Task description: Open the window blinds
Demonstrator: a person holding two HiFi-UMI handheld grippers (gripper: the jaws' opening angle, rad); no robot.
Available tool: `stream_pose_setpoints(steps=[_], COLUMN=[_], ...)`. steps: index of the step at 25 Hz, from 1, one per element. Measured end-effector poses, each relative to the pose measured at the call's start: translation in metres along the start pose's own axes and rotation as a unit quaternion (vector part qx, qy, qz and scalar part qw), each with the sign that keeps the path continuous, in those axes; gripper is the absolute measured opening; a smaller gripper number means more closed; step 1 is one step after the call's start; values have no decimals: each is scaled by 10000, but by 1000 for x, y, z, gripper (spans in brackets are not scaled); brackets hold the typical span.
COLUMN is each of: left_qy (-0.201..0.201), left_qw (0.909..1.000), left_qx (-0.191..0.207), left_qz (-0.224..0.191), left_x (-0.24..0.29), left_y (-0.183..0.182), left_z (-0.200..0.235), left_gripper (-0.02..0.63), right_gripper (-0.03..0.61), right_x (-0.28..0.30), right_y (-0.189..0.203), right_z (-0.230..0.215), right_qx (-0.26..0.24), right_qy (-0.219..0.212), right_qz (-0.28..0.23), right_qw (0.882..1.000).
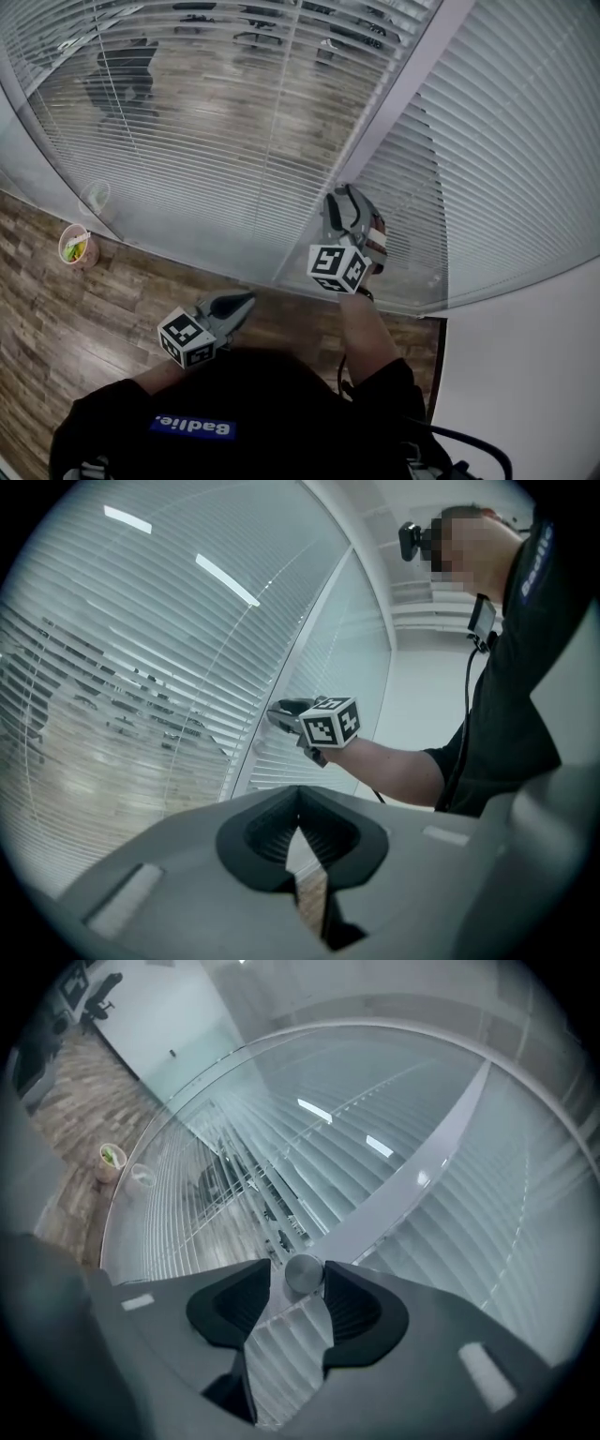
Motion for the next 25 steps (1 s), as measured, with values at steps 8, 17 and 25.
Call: stream_pose_setpoints(steps=[8,17,25], left_qy=[-25,-42,-59], left_qw=[10000,10000,10000], left_qx=[15,-8,36], left_qz=[-28,-42,-57], left_x=[-3,-4,-5], left_y=[-1,0,0], left_z=[-1,-1,-3], left_gripper=[0,0,0], right_gripper=[127,124,148], right_x=[0,0,-1], right_y=[-6,-8,-3], right_z=[-4,3,0], right_qx=[147,-1595,-816], right_qy=[177,180,92], right_qz=[10,-90,-60], right_qw=[9997,9870,9966])
Point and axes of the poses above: the fingertips, and each gripper's own axes: x forward along the fingers, z to its left, y out of its underside, the point moved 9 cm from there along -x, backward along the fingers, and after that the axes turned 10 degrees about y, right-handed, at the moved point
